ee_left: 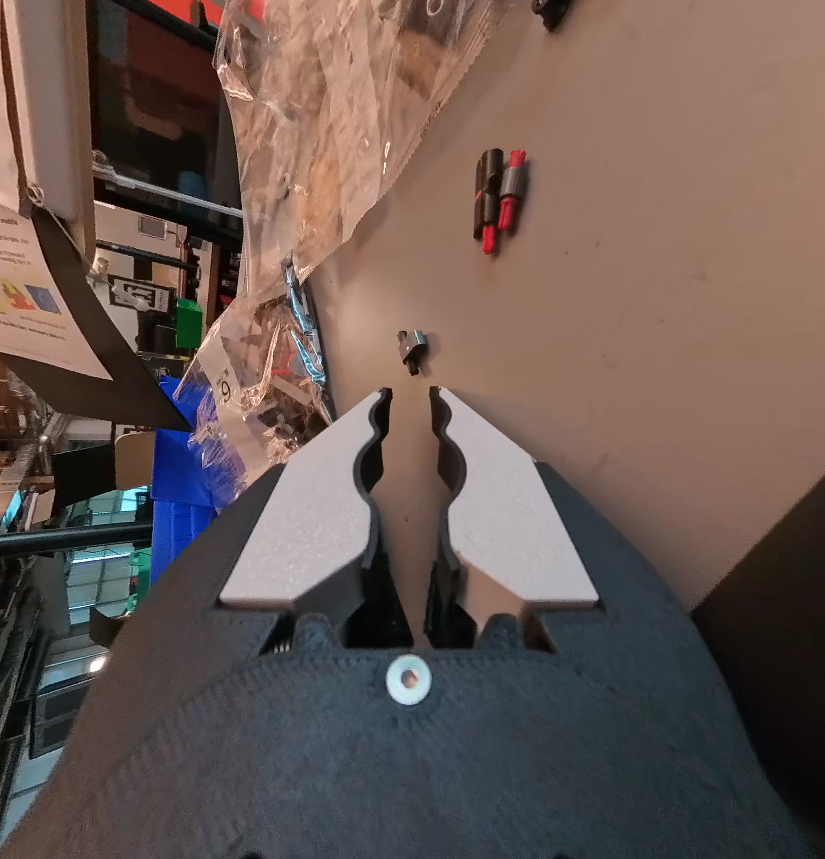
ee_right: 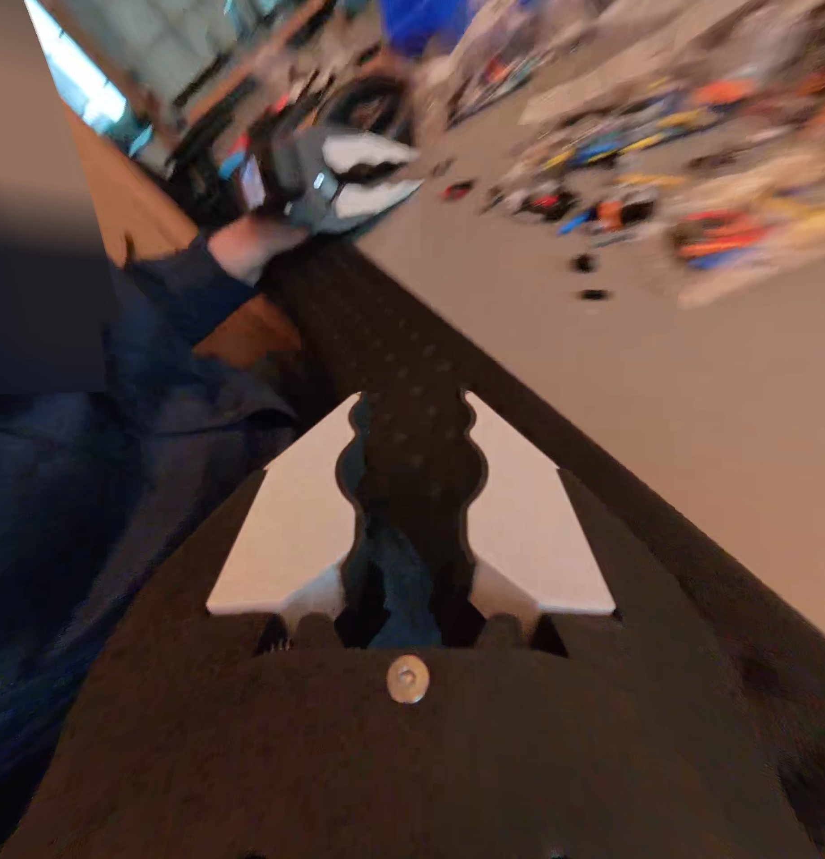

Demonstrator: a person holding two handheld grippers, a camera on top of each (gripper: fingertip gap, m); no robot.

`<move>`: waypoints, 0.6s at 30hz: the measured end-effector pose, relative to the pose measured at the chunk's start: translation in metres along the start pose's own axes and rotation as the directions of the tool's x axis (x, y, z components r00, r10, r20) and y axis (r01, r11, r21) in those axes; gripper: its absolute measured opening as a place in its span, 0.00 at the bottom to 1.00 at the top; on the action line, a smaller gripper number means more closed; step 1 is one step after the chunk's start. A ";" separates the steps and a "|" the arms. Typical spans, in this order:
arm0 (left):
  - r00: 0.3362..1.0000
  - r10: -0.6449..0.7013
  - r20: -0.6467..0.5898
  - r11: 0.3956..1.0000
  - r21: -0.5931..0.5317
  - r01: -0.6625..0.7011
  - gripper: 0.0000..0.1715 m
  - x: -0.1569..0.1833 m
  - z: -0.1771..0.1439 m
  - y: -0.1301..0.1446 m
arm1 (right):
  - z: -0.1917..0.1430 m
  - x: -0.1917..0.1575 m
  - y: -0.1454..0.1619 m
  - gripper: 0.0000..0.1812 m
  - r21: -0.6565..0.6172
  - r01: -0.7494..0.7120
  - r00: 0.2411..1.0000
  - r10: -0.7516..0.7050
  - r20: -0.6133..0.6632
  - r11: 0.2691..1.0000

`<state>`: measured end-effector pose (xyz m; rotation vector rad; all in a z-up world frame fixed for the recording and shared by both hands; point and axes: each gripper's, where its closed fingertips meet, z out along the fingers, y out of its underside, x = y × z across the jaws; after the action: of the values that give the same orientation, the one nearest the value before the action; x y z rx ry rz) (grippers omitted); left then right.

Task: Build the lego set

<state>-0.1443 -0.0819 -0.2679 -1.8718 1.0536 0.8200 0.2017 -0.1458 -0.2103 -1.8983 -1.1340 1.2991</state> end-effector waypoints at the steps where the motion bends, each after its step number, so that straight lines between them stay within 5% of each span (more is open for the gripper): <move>1: 1.000 0.003 0.003 1.000 -0.001 -0.003 0.09 0.000 0.000 0.000 | 0.024 -0.010 0.007 0.19 -0.043 0.051 0.998 -0.049 0.044 0.998; 6: 0.999 -0.010 0.030 1.000 0.020 0.010 0.11 -0.006 0.001 -0.005 | 0.074 -0.012 0.026 0.00 -0.175 0.218 0.975 -0.222 -0.002 0.960; 18: 0.999 0.047 0.020 0.998 0.041 -0.048 0.12 -0.010 0.024 -0.023 | 0.080 0.019 0.009 0.00 -0.254 0.219 0.970 -0.237 -0.044 0.942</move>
<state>-0.1321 -0.0503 -0.2627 -1.8070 1.0994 0.8353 0.1336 -0.1347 -0.2555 -1.9004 -1.4860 0.9905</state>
